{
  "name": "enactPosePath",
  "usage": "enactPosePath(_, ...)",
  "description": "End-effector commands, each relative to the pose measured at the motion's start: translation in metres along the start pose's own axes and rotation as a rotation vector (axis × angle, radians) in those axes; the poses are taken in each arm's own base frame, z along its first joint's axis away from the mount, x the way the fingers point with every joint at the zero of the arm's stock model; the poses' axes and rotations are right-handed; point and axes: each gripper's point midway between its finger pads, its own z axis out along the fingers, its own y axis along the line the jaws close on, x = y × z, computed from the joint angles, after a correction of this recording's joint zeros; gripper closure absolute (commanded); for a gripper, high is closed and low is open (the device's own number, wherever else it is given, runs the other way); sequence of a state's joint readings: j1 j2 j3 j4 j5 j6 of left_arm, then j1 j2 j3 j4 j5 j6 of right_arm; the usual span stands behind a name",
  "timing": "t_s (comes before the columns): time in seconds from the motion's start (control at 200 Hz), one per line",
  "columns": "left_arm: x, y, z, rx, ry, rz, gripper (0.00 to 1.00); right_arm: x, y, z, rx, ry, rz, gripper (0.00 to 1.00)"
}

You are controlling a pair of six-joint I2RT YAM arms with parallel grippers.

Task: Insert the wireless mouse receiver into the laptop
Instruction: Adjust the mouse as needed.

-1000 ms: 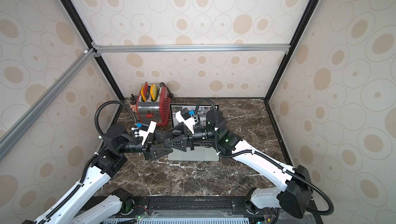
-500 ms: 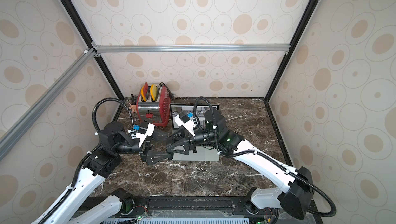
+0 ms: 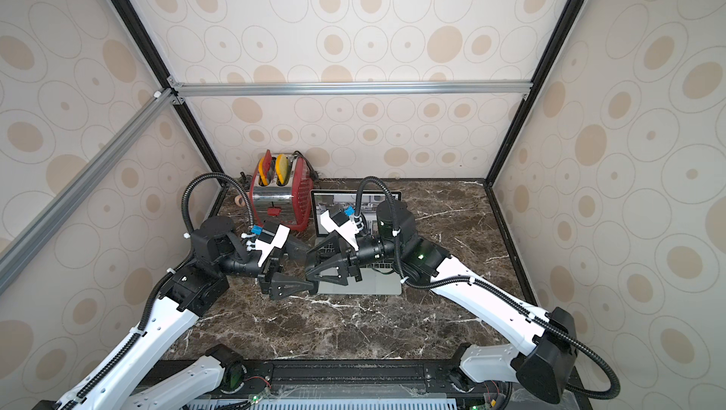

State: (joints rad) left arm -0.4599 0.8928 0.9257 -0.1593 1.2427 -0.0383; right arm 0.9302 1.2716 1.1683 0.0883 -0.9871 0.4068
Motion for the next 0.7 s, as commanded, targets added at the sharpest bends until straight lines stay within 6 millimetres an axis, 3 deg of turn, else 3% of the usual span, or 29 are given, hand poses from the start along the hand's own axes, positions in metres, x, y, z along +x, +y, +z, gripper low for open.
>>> enactPosePath(0.0, -0.0212, -0.0080, -0.0008, 0.016, -0.032, 0.074, 0.22, -0.0164, 0.0181, 0.0005, -0.036, -0.023, -0.083, 0.87)
enactPosePath(0.526, -0.0246, -0.0050, 0.0021, 0.012, -0.044, 0.038, 0.33, -0.0128, 0.0125, 0.0050, 0.016, -0.012, -0.122, 0.86)
enactPosePath(0.696, -0.0249, -0.0095, 0.0015, 0.031, -0.049, 0.040, 0.18, -0.0155, 0.0114, 0.0037, 0.036, -0.020, -0.137, 0.86)
